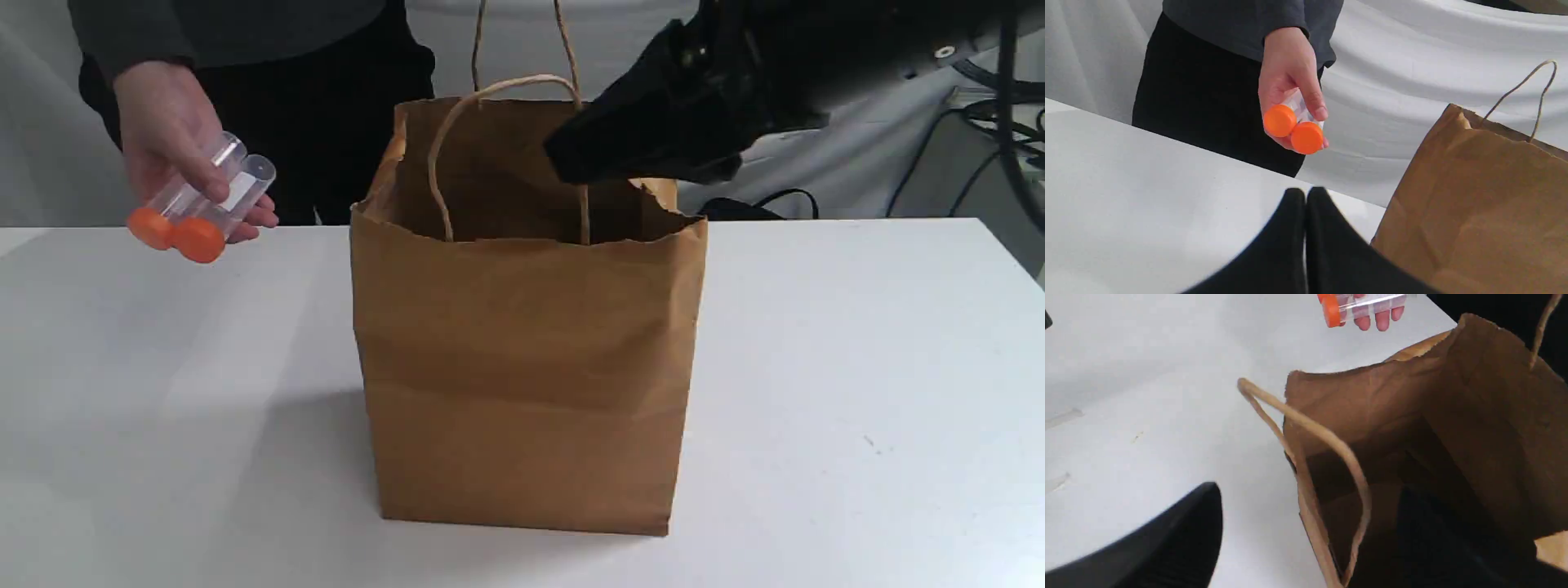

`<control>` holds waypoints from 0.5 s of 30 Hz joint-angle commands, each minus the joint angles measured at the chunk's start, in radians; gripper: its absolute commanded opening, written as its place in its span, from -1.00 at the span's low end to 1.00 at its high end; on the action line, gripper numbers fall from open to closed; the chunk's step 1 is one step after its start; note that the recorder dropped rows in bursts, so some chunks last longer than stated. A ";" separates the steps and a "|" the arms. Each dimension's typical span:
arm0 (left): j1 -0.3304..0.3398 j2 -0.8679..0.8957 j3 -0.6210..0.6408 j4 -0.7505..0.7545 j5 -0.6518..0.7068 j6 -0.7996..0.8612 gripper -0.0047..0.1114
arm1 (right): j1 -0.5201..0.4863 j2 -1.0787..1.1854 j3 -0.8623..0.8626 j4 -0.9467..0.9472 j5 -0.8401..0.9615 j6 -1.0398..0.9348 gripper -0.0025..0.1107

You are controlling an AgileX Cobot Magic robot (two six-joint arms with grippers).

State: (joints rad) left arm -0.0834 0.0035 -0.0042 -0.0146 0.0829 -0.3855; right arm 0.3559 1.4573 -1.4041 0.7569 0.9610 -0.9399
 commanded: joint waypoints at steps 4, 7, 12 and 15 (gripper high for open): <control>0.002 -0.004 0.004 -0.001 -0.008 -0.003 -0.92 | 0.006 0.035 -0.006 0.013 -0.060 -0.017 0.09; 0.002 -0.004 0.004 -0.001 -0.008 -0.003 -0.92 | 0.006 0.043 -0.006 0.013 -0.060 -0.023 0.02; 0.002 -0.004 0.004 -0.001 -0.008 -0.003 -0.92 | 0.006 0.050 -0.006 0.017 -0.060 -0.023 -0.43; 0.002 -0.004 0.004 -0.001 -0.008 -0.003 -0.92 | 0.006 0.050 -0.006 0.017 -0.060 -0.023 -0.89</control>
State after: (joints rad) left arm -0.0834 0.0035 -0.0042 -0.0146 0.0829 -0.3855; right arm 0.3584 1.5067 -1.4041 0.7629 0.9099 -0.9561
